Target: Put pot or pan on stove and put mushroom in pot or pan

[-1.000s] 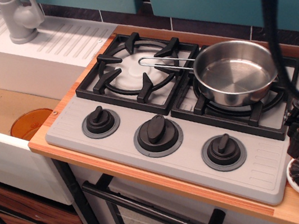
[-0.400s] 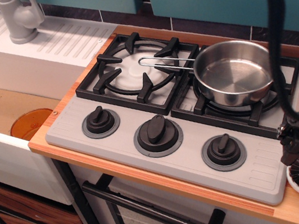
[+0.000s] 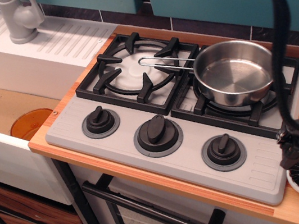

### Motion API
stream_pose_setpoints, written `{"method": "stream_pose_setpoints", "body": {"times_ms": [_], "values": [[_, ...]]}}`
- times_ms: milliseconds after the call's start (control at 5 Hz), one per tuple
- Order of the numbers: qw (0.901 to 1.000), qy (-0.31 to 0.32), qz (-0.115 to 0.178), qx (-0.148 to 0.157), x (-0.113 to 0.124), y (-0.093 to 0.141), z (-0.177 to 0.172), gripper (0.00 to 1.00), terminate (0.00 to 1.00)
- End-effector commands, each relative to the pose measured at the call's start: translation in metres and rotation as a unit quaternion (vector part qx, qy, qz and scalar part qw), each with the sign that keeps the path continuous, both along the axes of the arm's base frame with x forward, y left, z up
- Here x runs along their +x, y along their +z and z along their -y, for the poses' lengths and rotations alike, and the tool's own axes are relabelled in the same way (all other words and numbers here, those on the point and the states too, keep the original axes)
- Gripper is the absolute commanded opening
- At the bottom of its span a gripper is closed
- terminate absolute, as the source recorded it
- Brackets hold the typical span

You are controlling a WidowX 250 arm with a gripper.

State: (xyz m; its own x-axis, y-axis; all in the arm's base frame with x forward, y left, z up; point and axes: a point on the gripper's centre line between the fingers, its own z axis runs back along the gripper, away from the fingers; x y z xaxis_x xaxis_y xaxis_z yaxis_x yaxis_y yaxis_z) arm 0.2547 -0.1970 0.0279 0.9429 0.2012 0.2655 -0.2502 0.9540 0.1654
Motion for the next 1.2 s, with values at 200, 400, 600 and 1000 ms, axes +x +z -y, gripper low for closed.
{"method": "stream_pose_setpoints", "body": {"times_ms": [200,400,600,1000], "values": [[0.9996,-0.002,0.026,-0.014,0.004,-0.005,0.001,1.00,0.00],[0.9994,-0.003,0.028,-0.018,0.005,-0.009,0.000,1.00,0.00],[0.9994,-0.002,0.029,-0.020,0.001,-0.010,-0.003,1.00,0.00],[0.9993,0.013,0.030,-0.020,0.008,-0.014,0.005,0.00,0.00]]}}
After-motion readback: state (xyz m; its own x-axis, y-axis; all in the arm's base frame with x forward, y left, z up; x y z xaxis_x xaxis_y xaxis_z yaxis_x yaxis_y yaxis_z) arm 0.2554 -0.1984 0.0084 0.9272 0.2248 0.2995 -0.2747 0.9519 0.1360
